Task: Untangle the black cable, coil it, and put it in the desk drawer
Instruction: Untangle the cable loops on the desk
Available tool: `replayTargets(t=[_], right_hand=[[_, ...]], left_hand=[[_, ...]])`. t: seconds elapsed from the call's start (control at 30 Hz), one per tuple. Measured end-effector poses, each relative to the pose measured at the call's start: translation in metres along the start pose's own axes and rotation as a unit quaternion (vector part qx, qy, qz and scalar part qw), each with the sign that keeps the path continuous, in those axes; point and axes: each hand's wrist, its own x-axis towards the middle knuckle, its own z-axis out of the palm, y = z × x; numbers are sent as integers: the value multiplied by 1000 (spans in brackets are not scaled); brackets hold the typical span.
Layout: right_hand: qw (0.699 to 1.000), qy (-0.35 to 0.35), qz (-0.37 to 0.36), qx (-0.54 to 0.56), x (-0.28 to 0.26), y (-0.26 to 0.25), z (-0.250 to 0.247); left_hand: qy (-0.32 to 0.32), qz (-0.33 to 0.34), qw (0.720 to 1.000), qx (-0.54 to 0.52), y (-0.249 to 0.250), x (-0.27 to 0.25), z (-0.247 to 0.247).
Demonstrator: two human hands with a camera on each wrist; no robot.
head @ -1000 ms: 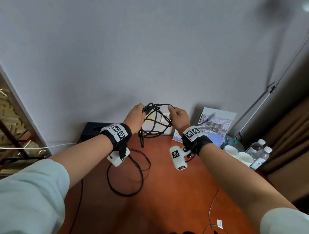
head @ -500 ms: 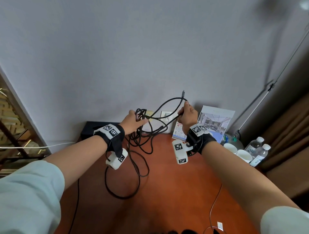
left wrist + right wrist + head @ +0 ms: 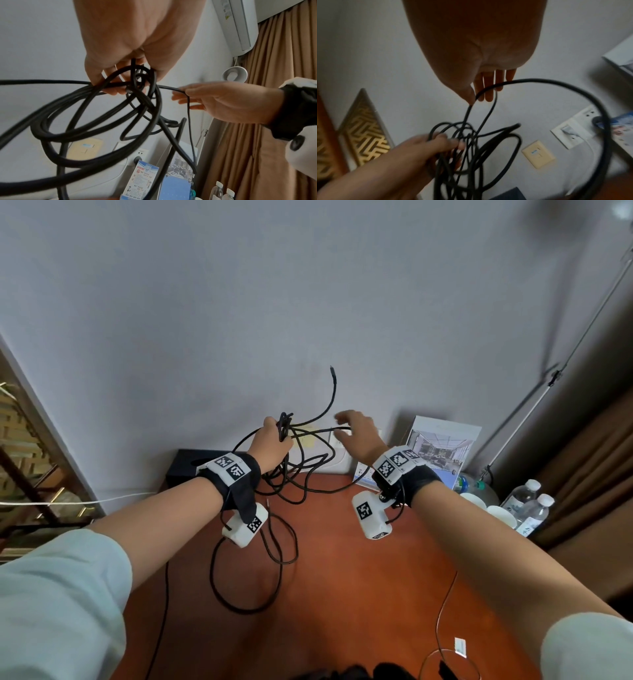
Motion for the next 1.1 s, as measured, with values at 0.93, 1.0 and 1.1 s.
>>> replayTargets(t=[0.93,1.0,1.1], right_hand=[[918,93,311,225,25,58,-15],[940,72,223,248,32,37,2],[974,-25,105,199,35,-2,24]], left_hand=[[52,-11,998,31,-30,2,-18],[47,9,998,37,-23,5,-14],[34,46,997,54,-9,7,-6]])
